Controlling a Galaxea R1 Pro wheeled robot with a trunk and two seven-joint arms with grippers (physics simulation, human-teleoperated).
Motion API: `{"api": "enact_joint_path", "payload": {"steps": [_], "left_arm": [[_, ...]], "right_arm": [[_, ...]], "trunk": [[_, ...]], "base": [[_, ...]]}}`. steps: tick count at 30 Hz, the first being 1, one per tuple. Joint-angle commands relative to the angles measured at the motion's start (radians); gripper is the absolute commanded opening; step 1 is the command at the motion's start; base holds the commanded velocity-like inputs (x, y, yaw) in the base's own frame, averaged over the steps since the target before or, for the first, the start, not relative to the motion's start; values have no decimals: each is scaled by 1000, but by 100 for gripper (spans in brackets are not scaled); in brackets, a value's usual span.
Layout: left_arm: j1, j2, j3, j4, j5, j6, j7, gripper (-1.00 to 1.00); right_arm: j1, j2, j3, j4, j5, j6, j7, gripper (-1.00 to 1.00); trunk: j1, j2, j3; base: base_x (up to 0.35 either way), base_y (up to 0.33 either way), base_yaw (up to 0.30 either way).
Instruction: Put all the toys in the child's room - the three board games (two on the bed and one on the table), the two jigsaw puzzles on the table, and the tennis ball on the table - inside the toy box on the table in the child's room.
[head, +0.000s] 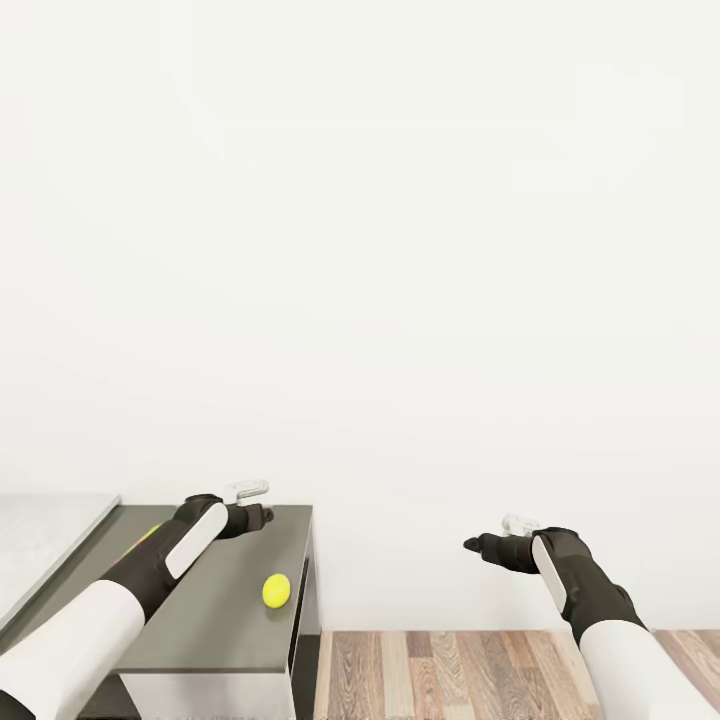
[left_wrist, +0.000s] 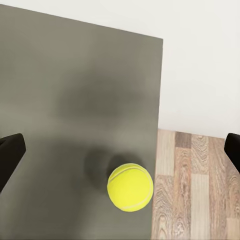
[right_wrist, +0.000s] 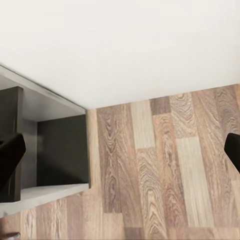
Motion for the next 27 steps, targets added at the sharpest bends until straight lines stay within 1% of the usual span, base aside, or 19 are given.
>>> {"api": "enact_joint_path", "payload": {"steps": [1, 5, 9, 12, 14, 16, 21, 27], "left_arm": [[-1, 1, -5, -1, 11, 0, 9, 100], [-1, 0, -5, -1, 10, 2, 11, 100], [-1, -2, -5, -1, 11, 5, 11, 100], [-1, 0, -4, -1, 13, 24, 10, 100], [-1, 0, -4, -1, 16, 51, 10, 100], [-1, -2, -4, -1, 16, 64, 10, 100], [-1, -5, -4, -1, 16, 80, 11, 100], [-1, -8, -2, 12, 16, 113, 16, 100]], "right_arm": [[0, 0, -2, -1, -3, 5, 2, 100], [0, 0, -2, -1, -3, 5, 2, 100], [0, 0, -2, -2, -2, 5, 3, 100], [0, 1, -2, -2, -2, 5, 2, 100], [0, 1, -2, -2, -2, 5, 2, 100], [0, 1, -2, -2, -2, 5, 2, 100], [0, 1, -2, -2, -2, 5, 2, 100], [0, 1, -2, -2, -2, 5, 2, 100]], "trunk": [[0, -1, -2], [0, -1, -9], [0, -1, -15], [0, -1, -20], [0, -1, -24], [0, -1, -27], [0, -1, -35], [0, -1, -45]], "base": [[0, 0, 0], [0, -6, 0], [0, -146, 0], [0, -163, 0], [0, -64, 0], [0, -33, 0], [0, -9, 0], [0, -1, 0]]}}
